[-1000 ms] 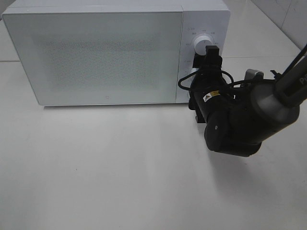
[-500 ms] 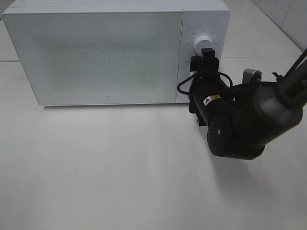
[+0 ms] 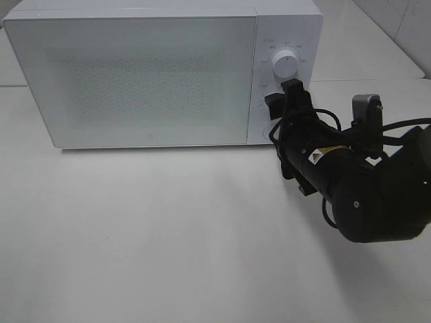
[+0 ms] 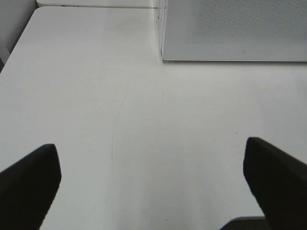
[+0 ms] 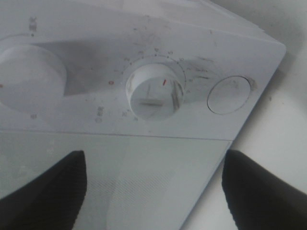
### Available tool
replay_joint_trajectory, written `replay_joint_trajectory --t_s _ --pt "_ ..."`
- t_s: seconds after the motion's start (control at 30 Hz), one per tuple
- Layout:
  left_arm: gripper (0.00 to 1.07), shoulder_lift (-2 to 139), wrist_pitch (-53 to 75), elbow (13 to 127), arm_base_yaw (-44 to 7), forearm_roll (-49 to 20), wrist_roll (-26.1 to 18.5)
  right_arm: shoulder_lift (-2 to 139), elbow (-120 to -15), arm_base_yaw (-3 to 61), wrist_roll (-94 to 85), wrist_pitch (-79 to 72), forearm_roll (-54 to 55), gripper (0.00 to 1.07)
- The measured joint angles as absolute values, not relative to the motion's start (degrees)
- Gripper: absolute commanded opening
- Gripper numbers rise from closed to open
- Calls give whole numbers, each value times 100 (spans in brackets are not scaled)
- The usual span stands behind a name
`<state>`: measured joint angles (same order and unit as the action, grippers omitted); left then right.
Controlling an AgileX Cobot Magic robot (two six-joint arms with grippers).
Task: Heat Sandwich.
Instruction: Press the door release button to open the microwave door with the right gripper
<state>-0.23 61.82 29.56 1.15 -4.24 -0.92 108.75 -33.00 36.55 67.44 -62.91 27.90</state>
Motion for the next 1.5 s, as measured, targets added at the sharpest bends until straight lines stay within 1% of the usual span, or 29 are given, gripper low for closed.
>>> replay_joint_trajectory --t_s 0.13,0.17,0.27,0.37,0.43,0.47,0.5,0.57,0.6,0.7,0.77,0.8,0.9,0.93,0.97,1.03,1.1,1.17,1.23,1.27,1.33,1.4,1.43,1.5 --pt "98 -23 6182 2956 115 -424 -92 10497 -3014 3655 6073 -5781 2464 76" --pt "98 -23 6182 2956 115 -424 -92 10273 -2893 3655 5661 -5414 2361 76" --pt "98 -23 6182 2956 115 -424 -92 10067 -2807 3655 5180 -5048 2355 76" --pt "98 -23 6182 2956 115 -424 -92 9631 -2756 3655 3896 -4188 2355 76" --pt "98 -23 6182 2956 115 -424 -92 9431 -2756 3655 3283 -3822 2355 76" --pt "98 -23 6182 2956 115 -424 -92 9431 -2756 3655 3283 -3822 2355 76" --pt "98 -23 6182 2956 115 -424 -92 9213 -2756 3621 2687 -3392 2349 76" --pt "98 -23 6182 2956 115 -424 -92 9024 -2750 3524 2045 -2945 2320 76" --pt "98 -23 6182 2956 115 -424 -92 9024 -2750 3524 2045 -2945 2320 76" --pt "98 -23 6182 2956 115 -424 -92 8657 -2750 3168 779 -1891 2320 76" --pt "98 -23 6182 2956 115 -424 -92 8560 -2744 3054 533 -1621 2320 76" --pt "98 -23 6182 2956 115 -424 -92 8377 -2744 2865 52 -1157 2320 76" --pt "98 -23 6182 2956 115 -424 -92 8090 -2744 2584 -590 -453 2320 76" --pt "98 -23 6182 2956 115 -424 -92 8090 -2744 2584 -590 -453 2320 76" --pt "98 -23 6182 2956 115 -424 -92 7907 -2744 2406 -900 40 2315 76" --pt "98 -23 6182 2956 115 -424 -92 7729 -2773 2212 -1157 561 2257 76" --pt "98 -23 6182 2956 115 -424 -92 7666 -2802 2114 -1215 779 2200 76" --pt "98 -23 6182 2956 115 -424 -92 7460 -3031 1908 -1295 1616 1879 76" --pt "98 -23 6182 2956 115 -424 -92 7334 -3226 1845 -1261 2120 1581 76" --pt "98 -23 6182 2956 115 -424 -92 7334 -3226 1845 -1261 2120 1581 76" --pt "98 -23 6182 2956 115 -424 -92 7116 -3552 1839 -1031 2871 1049 76" --pt "98 -23 6182 2956 115 -424 -92 7036 -3638 1839 -934 3060 917 76" --pt "98 -23 6182 2956 115 -424 -92 6887 -3856 1839 -728 3507 607 76" --pt "98 -23 6182 2956 115 -424 -92 6709 -3999 1839 -579 3873 407 76"
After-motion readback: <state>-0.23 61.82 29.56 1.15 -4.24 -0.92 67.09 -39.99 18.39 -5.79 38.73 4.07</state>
